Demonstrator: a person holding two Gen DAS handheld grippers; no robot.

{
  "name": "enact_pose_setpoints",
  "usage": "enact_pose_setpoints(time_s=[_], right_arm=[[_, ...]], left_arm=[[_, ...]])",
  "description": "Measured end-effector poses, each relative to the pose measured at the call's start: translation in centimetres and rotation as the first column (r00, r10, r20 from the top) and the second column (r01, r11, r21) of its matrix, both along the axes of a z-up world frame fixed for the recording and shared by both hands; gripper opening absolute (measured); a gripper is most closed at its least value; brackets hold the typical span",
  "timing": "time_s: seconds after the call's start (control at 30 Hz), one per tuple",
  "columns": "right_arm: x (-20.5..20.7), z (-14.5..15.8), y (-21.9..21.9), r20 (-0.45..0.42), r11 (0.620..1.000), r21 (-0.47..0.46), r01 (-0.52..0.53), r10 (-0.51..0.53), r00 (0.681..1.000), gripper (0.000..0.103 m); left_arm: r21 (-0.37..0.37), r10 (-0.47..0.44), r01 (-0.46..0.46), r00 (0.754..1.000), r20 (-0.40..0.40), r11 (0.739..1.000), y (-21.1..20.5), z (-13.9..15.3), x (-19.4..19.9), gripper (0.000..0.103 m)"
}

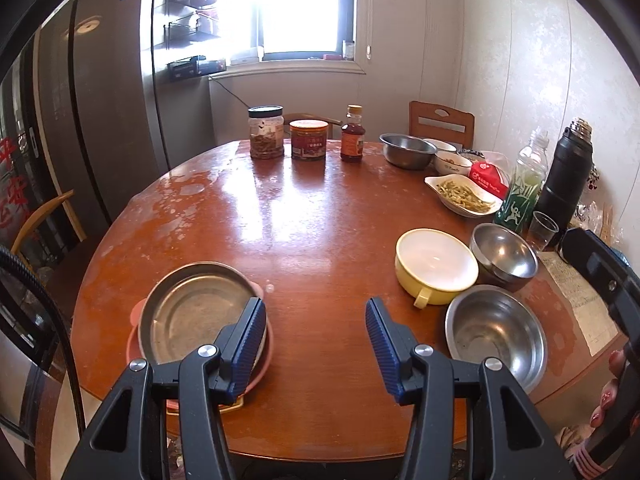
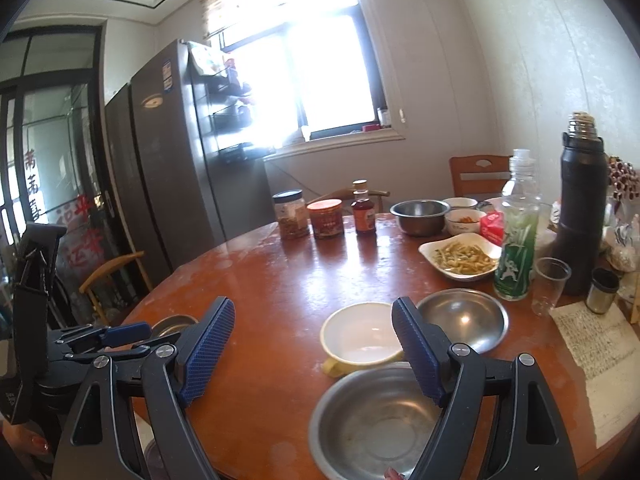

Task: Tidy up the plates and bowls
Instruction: 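Move both grippers to the rim of the large steel basin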

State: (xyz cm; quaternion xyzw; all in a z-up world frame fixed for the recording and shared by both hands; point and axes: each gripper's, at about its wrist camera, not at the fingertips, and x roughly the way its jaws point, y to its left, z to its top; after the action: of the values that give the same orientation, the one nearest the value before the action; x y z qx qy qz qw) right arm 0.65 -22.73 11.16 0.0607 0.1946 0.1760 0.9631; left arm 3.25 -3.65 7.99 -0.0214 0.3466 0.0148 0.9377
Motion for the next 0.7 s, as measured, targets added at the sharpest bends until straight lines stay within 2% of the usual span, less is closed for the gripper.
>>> enact_pose_setpoints(time_s=[0.2,0.43,0.6,0.7], right_arm=[[-0.4,0.0,-2.9,0.000,0.999,0.020,0.048,-0.048,0.999,0.082],[-0.5,-0.5,-5.3,-0.014,0.995,-0.003,0.097,-0.097,0.995,0.083],[-0.2,-2.0,-7.8,-0.086,0.990,0.041,0.138,-0.135,0.987,0.083],[0.1,-3.5,-9.2,-0.150,0.982,0.060,0.179,-0.168,0.974,0.093]], left_arm=[[0.007,-0.016,0.016,1.000,0.004,1.000,-1.6,0.4,0.4,0.052],[-0.007,-0.064,0.064,0.998,0.007,0.998,-3.9,0.3,1.1,0.053],[-0.017,-0.130,0.130,0.991,-0.023,0.991,-6.3,-1.1,2.0,0.054],[-0.021,-0.157,0.157,0.986,-0.050,0.987,-7.4,-2.1,2.7,0.054]])
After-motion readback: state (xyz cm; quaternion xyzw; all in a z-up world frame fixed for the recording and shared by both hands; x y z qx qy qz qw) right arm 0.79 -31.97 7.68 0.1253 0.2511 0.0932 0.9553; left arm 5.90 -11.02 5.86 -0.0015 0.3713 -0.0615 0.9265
